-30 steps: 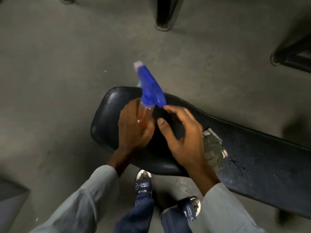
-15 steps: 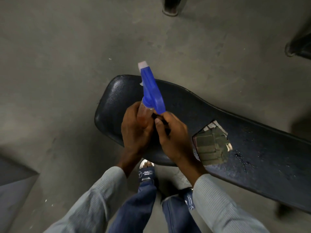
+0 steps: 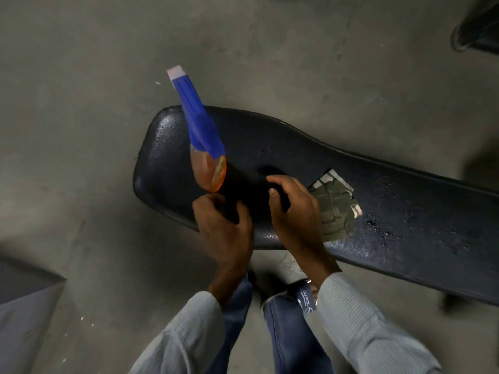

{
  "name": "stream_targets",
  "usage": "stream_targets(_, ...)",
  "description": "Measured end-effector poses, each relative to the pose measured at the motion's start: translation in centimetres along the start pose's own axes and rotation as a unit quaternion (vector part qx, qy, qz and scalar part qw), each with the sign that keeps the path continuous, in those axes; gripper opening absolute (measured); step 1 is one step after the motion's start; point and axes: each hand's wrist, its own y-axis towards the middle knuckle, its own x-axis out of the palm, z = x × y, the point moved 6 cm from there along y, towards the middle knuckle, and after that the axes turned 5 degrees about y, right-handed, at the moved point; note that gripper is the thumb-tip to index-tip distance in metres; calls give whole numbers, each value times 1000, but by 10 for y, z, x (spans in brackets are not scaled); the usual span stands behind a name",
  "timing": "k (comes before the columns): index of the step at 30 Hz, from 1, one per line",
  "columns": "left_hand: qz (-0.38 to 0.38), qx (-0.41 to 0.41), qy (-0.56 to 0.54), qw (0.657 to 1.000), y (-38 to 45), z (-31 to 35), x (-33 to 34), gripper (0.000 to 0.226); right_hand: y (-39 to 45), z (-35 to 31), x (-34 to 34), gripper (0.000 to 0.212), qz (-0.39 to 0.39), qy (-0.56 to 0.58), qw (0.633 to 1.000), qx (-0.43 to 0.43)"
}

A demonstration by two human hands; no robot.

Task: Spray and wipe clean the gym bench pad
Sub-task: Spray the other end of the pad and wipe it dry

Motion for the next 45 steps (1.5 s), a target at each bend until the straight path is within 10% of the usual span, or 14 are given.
stream_targets(10, -179, 356, 40, 916, -43, 53, 86, 37, -34, 80, -34, 66, -51, -306, 951, -13)
stream_targets(16, -263, 378, 54, 886, -51, 66, 121, 46, -28, 89, -56, 70, -42, -304, 952, -5)
stream_targets(23, -303, 422, 104, 848, -67, 72, 149, 48, -89, 127, -106, 69, 90, -306, 927, 198)
stream_targets(32, -307, 433, 103, 841, -75, 83, 157, 56, -15, 121, -92, 63, -18, -328, 944, 23)
stream_targets(40, -313, 463, 119, 821, -87, 117, 193, 55, -76, 156, -152, 62, 135, -301, 916, 227)
stream_targets(45, -316, 470, 159, 809, -90, 112, 200, 55, -74, 139, -116, 62, 48, -315, 934, 160)
